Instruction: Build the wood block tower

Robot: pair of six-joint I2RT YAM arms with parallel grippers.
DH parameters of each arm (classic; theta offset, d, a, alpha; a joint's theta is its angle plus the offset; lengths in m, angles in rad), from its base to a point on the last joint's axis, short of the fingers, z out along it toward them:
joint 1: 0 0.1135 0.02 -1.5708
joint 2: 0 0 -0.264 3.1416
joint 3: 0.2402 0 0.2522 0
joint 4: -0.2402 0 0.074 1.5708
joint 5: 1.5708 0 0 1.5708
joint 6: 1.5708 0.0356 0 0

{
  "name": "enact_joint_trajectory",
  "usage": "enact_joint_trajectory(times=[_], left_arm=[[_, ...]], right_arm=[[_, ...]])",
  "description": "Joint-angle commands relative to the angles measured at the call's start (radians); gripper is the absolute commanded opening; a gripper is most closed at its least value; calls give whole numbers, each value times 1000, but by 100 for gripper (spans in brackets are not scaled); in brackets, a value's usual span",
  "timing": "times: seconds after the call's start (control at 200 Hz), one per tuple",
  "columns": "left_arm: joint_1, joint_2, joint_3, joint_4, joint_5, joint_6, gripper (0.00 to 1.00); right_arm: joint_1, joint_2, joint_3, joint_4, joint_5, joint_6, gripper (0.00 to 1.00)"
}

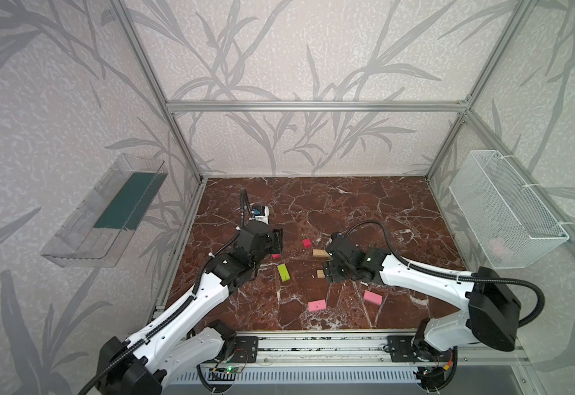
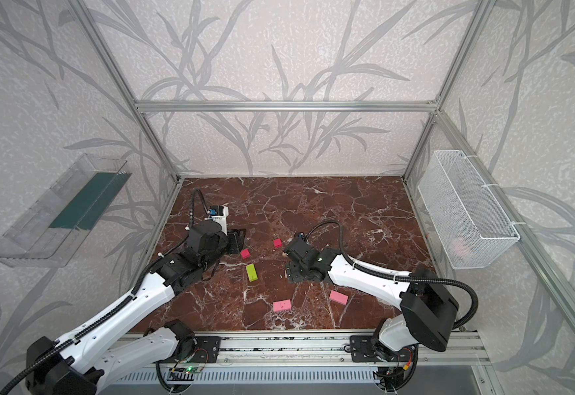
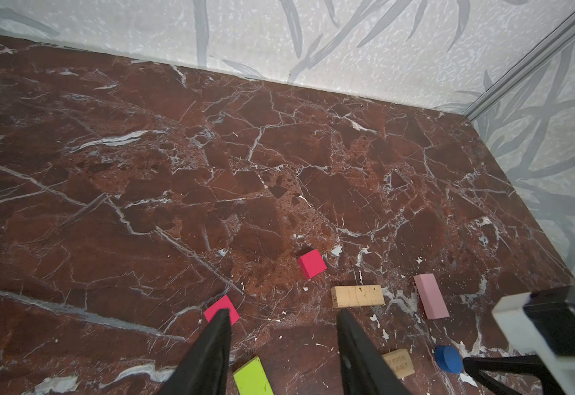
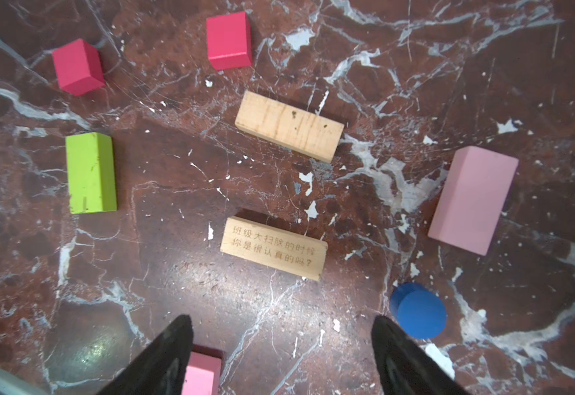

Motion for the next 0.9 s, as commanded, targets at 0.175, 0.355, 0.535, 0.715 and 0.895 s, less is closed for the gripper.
enact_joint_trajectory(times=[0.175, 0.355, 0.535, 0.715, 0.895], left_arm=[[35, -25, -32, 22, 45, 0, 49], [52, -48, -48, 25, 48, 3, 49], [67, -50, -55, 26, 60, 0, 49], [74, -49, -57, 29, 72, -3, 49], [82, -51, -61, 28, 75, -3, 49]], right_arm=[[47, 173, 123, -96, 83, 54, 96], [51, 192, 104, -70, 105, 100, 100], [51, 226, 83, -10, 81, 129, 99], [51, 243, 75, 19, 94, 164, 99], [51, 250, 54, 53, 97, 190, 99]])
